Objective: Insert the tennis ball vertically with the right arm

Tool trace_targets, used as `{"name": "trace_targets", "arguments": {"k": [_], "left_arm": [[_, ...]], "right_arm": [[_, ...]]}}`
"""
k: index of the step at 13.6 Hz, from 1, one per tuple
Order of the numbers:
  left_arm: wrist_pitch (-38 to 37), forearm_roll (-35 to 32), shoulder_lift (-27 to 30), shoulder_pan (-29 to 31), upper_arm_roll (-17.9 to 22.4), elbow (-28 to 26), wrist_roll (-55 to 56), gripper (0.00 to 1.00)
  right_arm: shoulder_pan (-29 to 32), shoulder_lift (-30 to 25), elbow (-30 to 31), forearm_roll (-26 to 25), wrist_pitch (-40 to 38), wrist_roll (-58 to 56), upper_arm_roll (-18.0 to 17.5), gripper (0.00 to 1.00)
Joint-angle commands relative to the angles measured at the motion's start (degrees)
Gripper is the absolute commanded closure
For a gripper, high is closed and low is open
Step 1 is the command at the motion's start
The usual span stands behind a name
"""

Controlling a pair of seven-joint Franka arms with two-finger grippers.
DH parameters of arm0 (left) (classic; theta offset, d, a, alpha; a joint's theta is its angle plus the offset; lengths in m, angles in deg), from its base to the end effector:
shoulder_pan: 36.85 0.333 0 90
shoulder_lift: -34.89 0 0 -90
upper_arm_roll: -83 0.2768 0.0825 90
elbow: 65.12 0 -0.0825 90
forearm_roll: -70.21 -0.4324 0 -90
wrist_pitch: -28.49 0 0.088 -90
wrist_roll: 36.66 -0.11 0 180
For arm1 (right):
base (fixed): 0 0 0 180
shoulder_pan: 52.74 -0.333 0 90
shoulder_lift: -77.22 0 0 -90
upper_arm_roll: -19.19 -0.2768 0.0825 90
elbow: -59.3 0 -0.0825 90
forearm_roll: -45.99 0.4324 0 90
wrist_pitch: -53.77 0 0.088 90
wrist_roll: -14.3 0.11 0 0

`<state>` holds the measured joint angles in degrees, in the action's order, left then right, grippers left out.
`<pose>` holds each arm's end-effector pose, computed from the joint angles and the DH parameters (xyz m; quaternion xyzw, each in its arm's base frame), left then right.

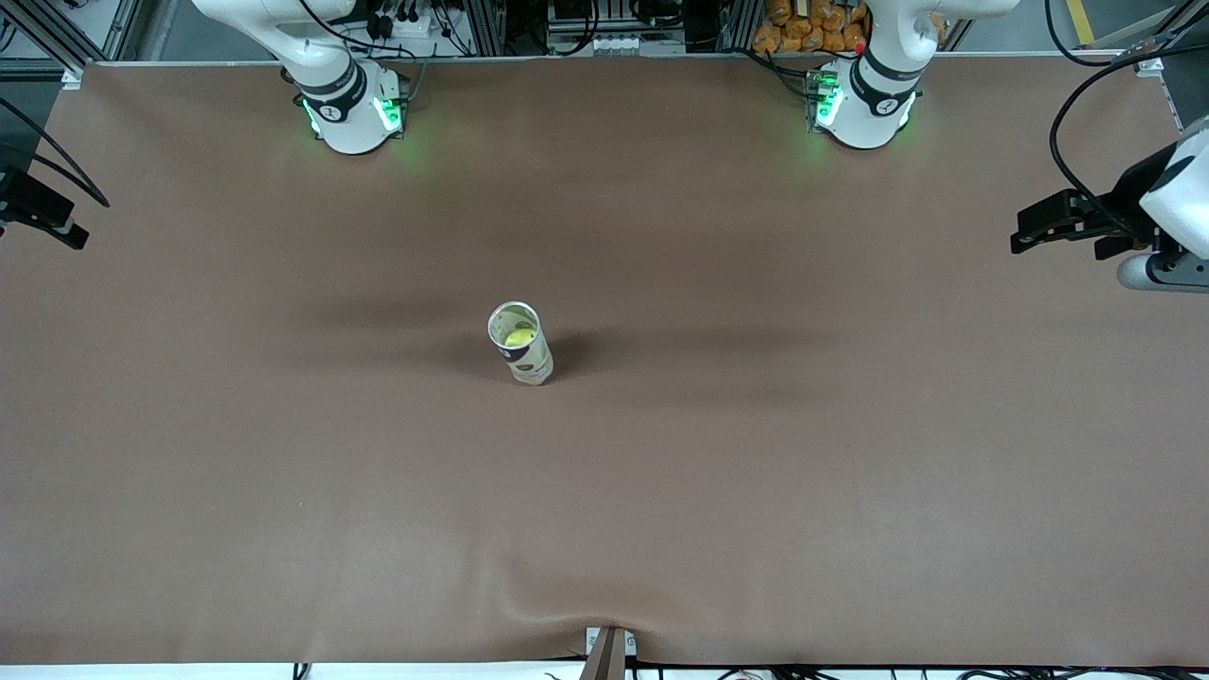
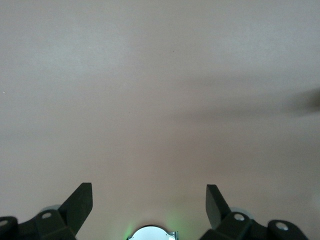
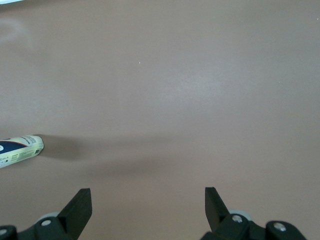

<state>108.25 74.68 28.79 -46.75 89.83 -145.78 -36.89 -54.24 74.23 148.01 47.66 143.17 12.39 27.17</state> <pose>0.6106 -0.0460 0.5871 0.9971 -0.0333 -0.0615 0.0309 0.5844 -0.0651 0.6239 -0.9986 0.0392 -0.0331 0.0158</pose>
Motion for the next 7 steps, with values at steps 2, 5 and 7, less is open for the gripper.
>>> {"name": "trace_targets", "arguments": {"k": [2, 5, 7], "left_arm": [[2.5, 0.3, 2.6, 5.6, -6.4, -4.0, -0.4, 0.00], [5.4, 0.3, 5.8, 9.1, -9.9, -9.1, -0.3, 0.00], [5.5, 0.3, 7.0, 10.7, -11.7, -10.0, -0.2, 0.00]], "right_arm": [[0.3, -0.3, -0.6, 0.0, -0.3, -0.2, -0.4, 0.00], [0.3, -0.3, -0.6, 0.0, -0.3, -0.2, -0.4, 0.00], [0.3, -0.3, -0.8, 0.0, -0.3, -0.5, -0.4, 0.00]]}}
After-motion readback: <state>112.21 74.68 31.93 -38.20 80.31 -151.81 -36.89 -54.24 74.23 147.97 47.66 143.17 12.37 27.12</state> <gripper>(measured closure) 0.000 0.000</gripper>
